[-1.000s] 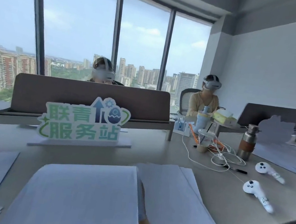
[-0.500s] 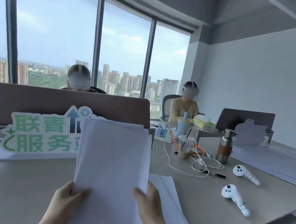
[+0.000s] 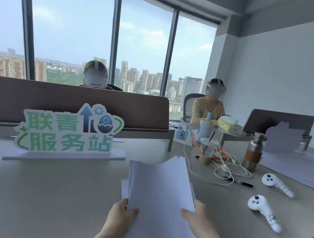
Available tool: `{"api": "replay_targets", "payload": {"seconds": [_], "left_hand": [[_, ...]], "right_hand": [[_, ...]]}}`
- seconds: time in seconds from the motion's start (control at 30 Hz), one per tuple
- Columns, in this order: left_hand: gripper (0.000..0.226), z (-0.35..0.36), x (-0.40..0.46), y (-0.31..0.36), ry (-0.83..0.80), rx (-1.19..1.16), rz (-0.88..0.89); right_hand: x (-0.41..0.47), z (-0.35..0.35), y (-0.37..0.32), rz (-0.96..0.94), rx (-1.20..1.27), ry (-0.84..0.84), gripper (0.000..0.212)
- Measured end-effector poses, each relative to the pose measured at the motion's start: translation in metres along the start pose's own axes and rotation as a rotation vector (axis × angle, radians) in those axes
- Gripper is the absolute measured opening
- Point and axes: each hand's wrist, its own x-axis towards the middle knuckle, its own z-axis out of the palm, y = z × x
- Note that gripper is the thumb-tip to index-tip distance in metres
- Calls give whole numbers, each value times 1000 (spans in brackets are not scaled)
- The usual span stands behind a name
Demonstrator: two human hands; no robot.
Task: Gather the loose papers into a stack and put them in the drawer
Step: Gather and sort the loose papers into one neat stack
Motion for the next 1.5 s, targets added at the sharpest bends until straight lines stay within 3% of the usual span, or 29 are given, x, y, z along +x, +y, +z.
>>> {"api": "replay_targets", "payload": {"seconds": [0.23,0.47,0.57,0.73,1.03,1.27,1.5], "left_hand": [[6,11,6,-13,-14,151,-39],[32,4,2,-13,13,229,-33],[58,-2,1,-17,48,222,-57],[37,-25,-8,-22,117,222,-48],[20,-117,-47,-32,290,208,-22],[20,-222,-81,-57,576,353,-41],[25,-322,-125,-89,733,406,-163]], "right_hand": [[-1,-7,7,14,-149,-26,6],[-7,-4,3,104,-601,80,44],[-13,3,-8,57,-729,157,53],[-28,32,-31,-86,-698,138,45],[-73,143,-87,-340,-497,-30,41],[-135,244,-134,-535,-419,-239,39],[-185,318,-173,-657,-430,-412,41]]}}
